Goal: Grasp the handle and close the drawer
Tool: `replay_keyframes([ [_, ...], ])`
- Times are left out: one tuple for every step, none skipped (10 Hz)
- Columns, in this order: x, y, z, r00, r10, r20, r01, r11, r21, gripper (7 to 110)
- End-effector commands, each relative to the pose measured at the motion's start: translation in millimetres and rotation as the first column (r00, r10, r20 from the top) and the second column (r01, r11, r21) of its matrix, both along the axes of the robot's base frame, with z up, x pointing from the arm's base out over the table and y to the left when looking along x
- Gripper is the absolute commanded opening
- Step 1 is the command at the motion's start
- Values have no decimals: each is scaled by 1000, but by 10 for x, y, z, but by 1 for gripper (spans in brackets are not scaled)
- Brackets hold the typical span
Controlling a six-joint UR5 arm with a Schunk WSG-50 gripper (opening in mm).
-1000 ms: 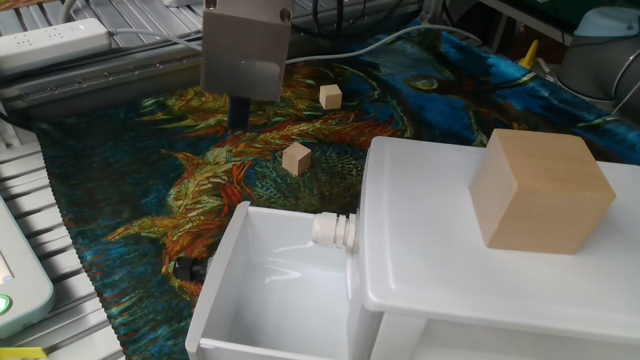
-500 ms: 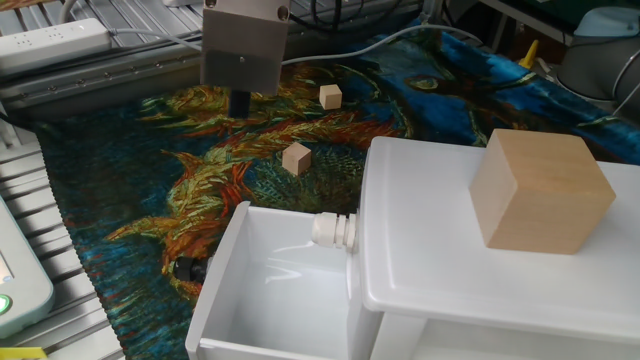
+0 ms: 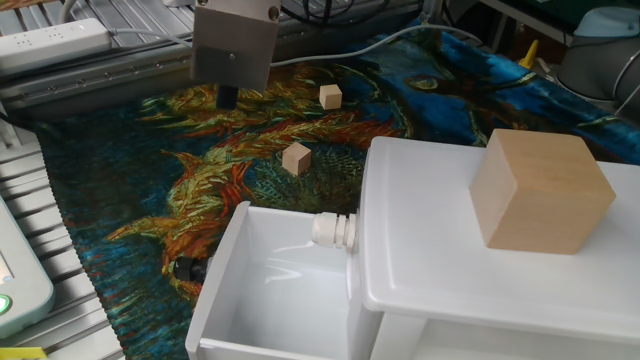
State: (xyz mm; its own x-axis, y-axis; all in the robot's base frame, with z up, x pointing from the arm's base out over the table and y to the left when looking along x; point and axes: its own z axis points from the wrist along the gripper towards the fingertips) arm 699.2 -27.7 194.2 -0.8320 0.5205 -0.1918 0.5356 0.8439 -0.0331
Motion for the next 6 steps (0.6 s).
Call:
replay_keyframes([
  [22,36,9,1000,3,-15,-2,1000,19,7],
  [158,34,41,999,5,-33,-5,1000,22,7],
  [307,94,81,999,5,-48,-3,999,43,7],
  [471,236,122,997,-5,-72,11,996,87,7],
  [595,321,134,997,-4,-79,13,994,108,7],
  [663,401,107,997,-5,-78,14,993,118,7],
])
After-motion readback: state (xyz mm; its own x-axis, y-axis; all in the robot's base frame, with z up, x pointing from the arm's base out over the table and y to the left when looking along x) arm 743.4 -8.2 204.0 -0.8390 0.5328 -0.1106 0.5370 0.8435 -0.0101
